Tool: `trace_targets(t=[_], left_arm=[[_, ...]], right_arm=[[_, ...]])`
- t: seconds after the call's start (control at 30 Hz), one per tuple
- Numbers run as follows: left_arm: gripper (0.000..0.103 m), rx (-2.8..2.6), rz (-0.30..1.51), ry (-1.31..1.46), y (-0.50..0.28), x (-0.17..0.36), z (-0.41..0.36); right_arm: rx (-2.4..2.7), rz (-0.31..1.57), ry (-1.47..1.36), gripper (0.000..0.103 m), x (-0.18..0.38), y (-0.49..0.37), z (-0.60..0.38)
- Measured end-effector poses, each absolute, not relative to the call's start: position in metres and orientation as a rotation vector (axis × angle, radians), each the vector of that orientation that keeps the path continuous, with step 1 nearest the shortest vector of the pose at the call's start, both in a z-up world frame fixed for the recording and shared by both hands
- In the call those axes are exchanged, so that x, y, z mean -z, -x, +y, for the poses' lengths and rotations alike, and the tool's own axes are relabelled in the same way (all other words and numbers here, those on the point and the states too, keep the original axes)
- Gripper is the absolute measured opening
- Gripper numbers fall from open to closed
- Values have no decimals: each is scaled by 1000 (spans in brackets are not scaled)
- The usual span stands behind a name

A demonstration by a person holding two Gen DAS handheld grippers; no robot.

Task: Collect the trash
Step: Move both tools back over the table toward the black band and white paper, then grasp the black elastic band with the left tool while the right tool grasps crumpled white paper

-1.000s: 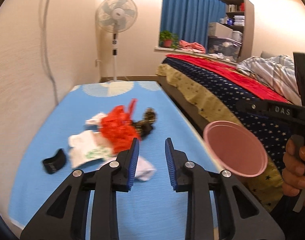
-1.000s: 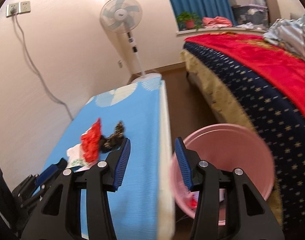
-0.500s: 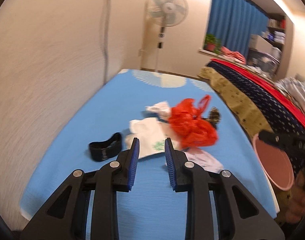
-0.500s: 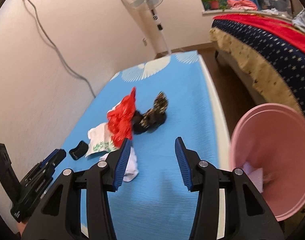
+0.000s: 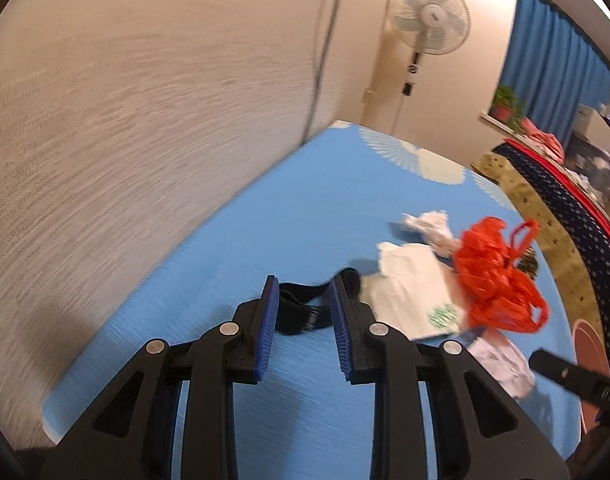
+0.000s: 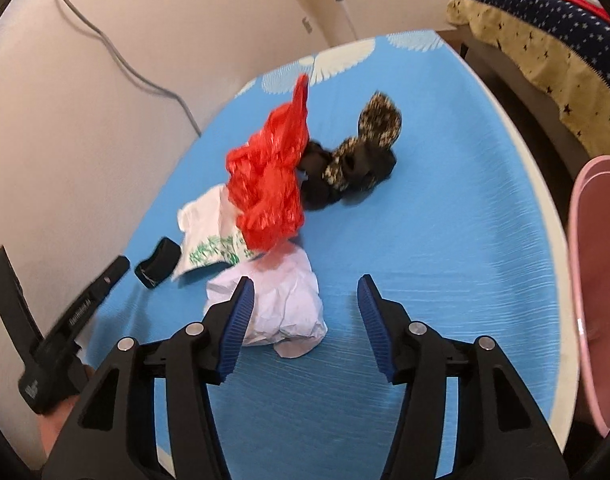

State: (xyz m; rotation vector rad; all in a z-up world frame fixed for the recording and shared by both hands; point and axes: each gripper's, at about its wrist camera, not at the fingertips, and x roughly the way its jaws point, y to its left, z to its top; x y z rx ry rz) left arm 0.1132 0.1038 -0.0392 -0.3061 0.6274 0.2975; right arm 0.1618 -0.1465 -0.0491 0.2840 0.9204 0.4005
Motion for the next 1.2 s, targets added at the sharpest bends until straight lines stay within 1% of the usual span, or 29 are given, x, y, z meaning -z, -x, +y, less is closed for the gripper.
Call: trace_targets(t=[0.27, 0.33, 0.37, 0.4, 0.43, 0.47, 0.5, 0.53, 0.57, 0.6, 0.7, 0.77, 0.9, 1.2], left_arm=[[26, -303, 696, 347, -125, 52, 115], [26, -290, 712, 339, -127, 54, 113], [26, -284, 715, 342, -127, 55, 112], [26, -278, 721, 351, -128, 56, 113], [22, -275, 723, 363, -128, 57, 114], [18, -272, 725, 375, -127, 58, 115], [13, -268, 728, 382, -128, 59, 116], [10, -264, 728, 386, -127, 60, 115], [9, -258, 727, 383, -126, 60, 114], [8, -254, 724, 379, -125, 59, 113], [6, -246, 712, 361, -118, 57, 107], [5, -242, 702, 346, -115, 53, 104], [5, -235, 677, 312, -109, 43, 98], [5, -204, 635, 251, -88, 22, 87]], right_arm=[[-412, 945, -260, 55, 57, -164, -140], [-415, 947, -249, 52, 57, -163, -138], [-422, 949, -245, 49, 58, -162, -137], [-430, 952, -241, 44, 59, -161, -136], [-437, 956, -239, 41, 59, -160, -136], [-447, 959, -237, 34, 59, -159, -135], [-458, 962, -232, 30, 59, -157, -135], [-460, 958, -221, 29, 58, -156, -134], [-461, 951, -204, 21, 56, -155, -134], [-463, 943, -192, 16, 54, -153, -134], [-461, 911, -180, 11, 46, -148, -138], [-460, 894, -178, 6, 41, -146, -143], [-447, 858, -179, 4, 30, -138, -152], [-403, 778, -170, 4, 5, -117, -178]])
